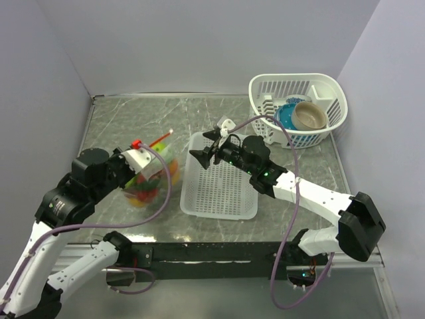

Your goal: Open the zip-top bag and remove the fake food

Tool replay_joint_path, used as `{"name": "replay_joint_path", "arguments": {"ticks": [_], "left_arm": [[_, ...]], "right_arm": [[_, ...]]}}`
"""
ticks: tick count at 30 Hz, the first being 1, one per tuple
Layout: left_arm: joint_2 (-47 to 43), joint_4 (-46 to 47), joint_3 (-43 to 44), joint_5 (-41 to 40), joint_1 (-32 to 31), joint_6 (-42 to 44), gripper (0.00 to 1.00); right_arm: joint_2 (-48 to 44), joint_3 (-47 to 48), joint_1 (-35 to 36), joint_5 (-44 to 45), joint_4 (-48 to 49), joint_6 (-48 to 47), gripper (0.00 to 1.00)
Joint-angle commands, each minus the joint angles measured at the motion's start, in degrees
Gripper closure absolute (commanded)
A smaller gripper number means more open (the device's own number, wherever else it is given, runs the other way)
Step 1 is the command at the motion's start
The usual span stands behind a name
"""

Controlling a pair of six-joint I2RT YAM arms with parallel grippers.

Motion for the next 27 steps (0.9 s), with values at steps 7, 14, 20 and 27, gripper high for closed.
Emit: {"name": "replay_joint_path", "arguments": {"ticks": [7,14,20,27], "left_arm": [[-1.5,-2.3,-4.1,1.5,0.0,8.6,0.99],[-0.8,-3.8,-2.2,4.1,0.0,11.4,0.99],[-5.9,-2.8,-4.6,8.0,0.0,16.5,0.99],[-6.3,-5.4,-2.9,8.6,0.0,18.0,0.99]], "right_arm": [[0.0,1.6,-0.2,-16.0,6.4,2.1,0.05],[0.6,-4.2,-0.1,-17.9,13.4,3.8,0.04],[4.1,-4.0,-0.1,-18.1,17.1,5.7,0.04],[7.3,-0.6,-0.6,-21.4,17.6,5.9,0.03]]}}
